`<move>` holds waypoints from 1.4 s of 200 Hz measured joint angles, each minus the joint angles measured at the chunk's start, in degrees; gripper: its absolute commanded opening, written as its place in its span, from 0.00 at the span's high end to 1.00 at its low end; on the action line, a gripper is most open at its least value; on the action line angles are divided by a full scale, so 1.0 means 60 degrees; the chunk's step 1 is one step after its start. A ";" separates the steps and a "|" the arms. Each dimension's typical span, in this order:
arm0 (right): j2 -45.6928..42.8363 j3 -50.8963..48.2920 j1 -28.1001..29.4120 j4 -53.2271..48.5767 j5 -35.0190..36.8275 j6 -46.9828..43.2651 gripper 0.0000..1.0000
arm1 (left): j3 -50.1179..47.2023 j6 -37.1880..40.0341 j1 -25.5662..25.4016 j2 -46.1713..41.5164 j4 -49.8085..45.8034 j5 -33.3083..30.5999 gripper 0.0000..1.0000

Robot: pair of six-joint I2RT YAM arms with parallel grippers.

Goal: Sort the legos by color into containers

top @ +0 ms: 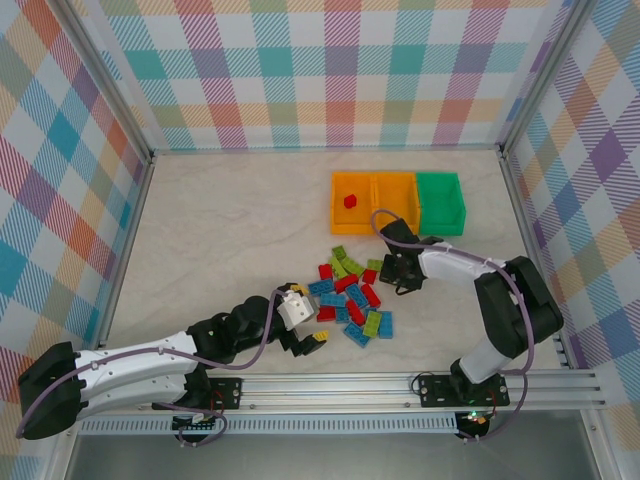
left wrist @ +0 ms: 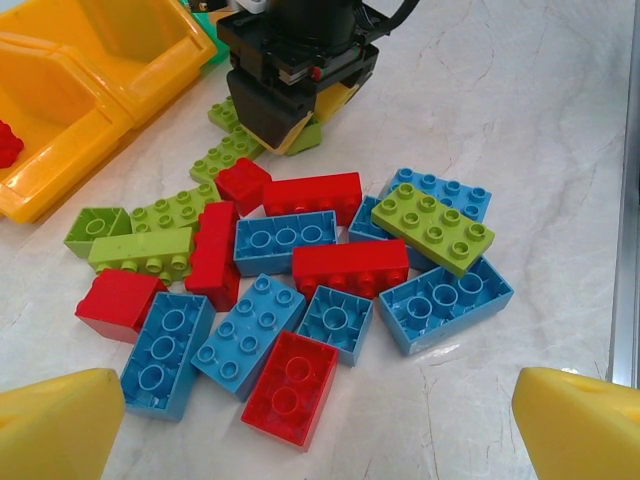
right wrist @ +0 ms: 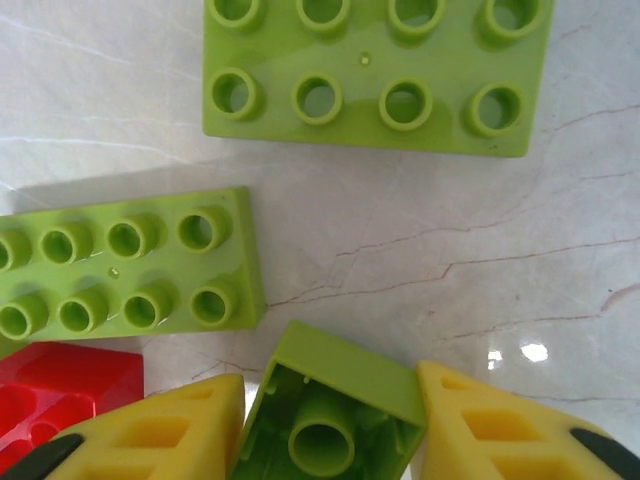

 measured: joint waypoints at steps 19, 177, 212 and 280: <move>-0.0175 -0.0142 0.0000 0.0015 0.0069 0.0015 0.67 | 0.0000 0.0000 0.0000 -0.0098 0.0000 -0.0004 0.00; 0.2645 0.5890 -0.1599 0.0095 0.0732 -0.2455 0.60 | 0.0000 -0.0004 0.0000 -0.0087 0.0011 -0.0772 0.00; 0.3319 0.6517 -0.1727 -0.0306 0.0433 -0.2586 0.44 | 0.0000 -0.0007 0.0000 -0.0211 0.0018 -0.0976 0.00; -0.0149 0.4433 -0.1639 -0.0586 -0.0648 -0.2379 0.43 | 0.0000 0.0007 0.0000 -0.0594 -0.0007 -0.0732 0.00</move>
